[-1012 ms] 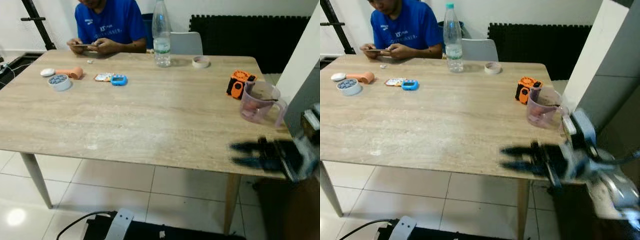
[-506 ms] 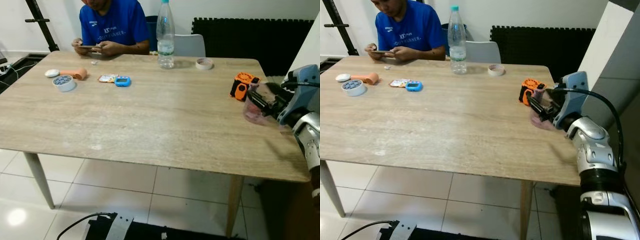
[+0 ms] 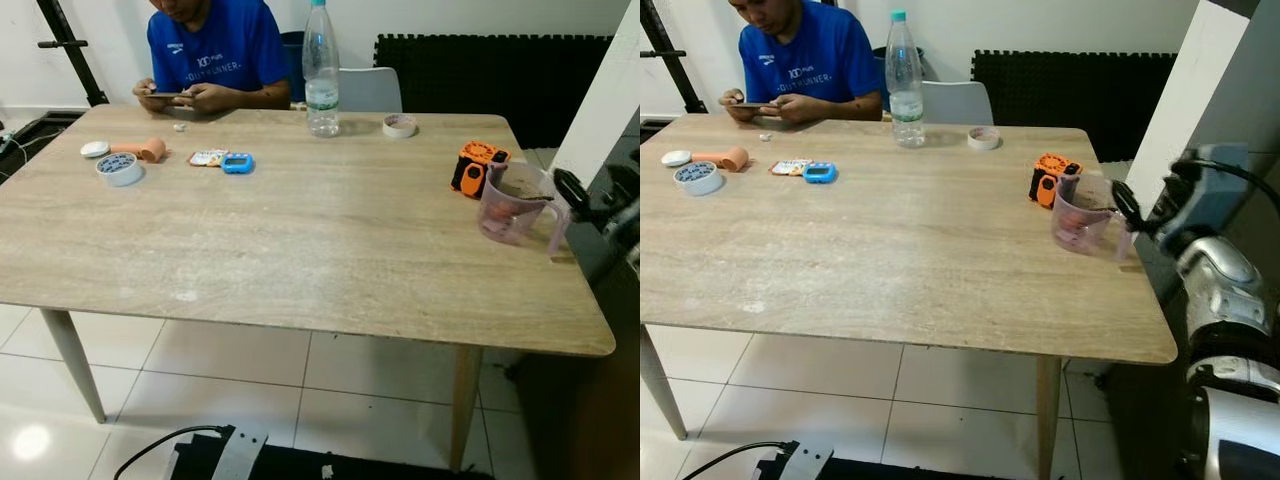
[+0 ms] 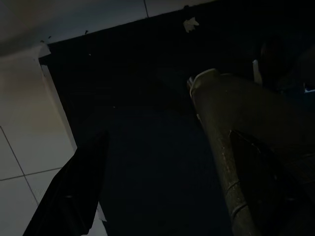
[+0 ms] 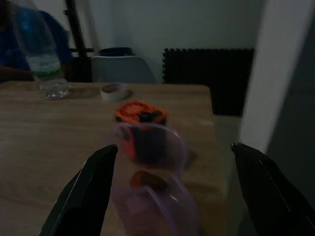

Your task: Restocking fridge

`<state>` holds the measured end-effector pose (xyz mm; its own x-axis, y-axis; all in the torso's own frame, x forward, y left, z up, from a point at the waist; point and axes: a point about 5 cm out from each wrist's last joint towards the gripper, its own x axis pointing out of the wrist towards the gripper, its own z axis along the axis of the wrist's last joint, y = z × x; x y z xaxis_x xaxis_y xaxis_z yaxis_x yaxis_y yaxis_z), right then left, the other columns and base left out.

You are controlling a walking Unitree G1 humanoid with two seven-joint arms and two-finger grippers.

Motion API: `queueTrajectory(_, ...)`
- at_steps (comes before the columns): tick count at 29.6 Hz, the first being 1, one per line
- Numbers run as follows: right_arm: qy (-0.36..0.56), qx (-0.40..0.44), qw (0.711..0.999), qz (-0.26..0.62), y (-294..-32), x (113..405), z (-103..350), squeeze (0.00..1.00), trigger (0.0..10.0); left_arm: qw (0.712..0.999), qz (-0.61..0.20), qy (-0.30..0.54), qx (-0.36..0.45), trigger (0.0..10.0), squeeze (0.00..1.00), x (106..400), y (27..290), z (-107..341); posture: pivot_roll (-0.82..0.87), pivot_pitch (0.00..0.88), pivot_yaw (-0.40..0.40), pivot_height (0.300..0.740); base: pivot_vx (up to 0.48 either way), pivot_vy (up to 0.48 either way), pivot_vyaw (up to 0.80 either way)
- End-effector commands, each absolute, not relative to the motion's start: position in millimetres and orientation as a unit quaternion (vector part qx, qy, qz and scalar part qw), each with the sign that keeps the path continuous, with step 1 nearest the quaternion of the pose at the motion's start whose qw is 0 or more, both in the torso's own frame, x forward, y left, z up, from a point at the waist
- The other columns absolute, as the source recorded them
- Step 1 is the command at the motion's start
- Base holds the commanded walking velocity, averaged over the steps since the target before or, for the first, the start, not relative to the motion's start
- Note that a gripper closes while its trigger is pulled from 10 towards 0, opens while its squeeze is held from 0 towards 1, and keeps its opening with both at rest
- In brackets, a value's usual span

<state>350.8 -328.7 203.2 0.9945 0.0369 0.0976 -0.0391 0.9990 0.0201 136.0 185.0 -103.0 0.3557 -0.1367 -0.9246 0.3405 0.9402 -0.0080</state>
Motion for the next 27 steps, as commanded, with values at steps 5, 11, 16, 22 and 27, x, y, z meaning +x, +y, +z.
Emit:
queueTrajectory(5, -0.064, 0.084, 0.994, -0.006, -345, 346, 204, 0.0, 10.0, 0.801, -0.157, 0.565, 0.122, 10.0, 0.0, 124, 197, -105, 0.01, 0.12, 0.044, 0.74, 0.0, 0.0, 0.0)
queueTrajectory(11, -0.105, 0.127, 0.986, 0.013, -346, 348, 216, 0.0, 10.0, 0.798, -0.143, 0.573, 0.121, 10.0, 0.0, 114, 211, -106, 0.03, 0.17, 0.061, 0.74, 0.0, 0.0, 0.0)
queueTrajectory(16, -0.115, 0.125, 0.984, 0.052, -342, 349, 221, 0.0, 10.0, 0.799, -0.138, 0.572, 0.123, 10.0, 0.0, 101, 226, -105, 0.07, 0.2, 0.064, 0.74, 0.0, 0.0, 0.0)
queueTrajectory(22, -0.128, 0.152, 0.973, 0.118, -335, 349, 223, 0.0, 10.0, 0.797, -0.153, 0.57, 0.127, 10.0, 0.0, 94, 232, -104, 0.1, 0.249, 0.089, 0.74, 0.0, 0.0, 0.0)
queueTrajectory(27, -0.125, 0.15, 0.969, 0.151, -333, 348, 223, 0.0, 10.0, 0.791, -0.166, 0.572, 0.136, 10.0, 0.0, 87, 235, -104, 0.12, 0.272, 0.097, 0.74, 0.0, 0.0, 0.0)
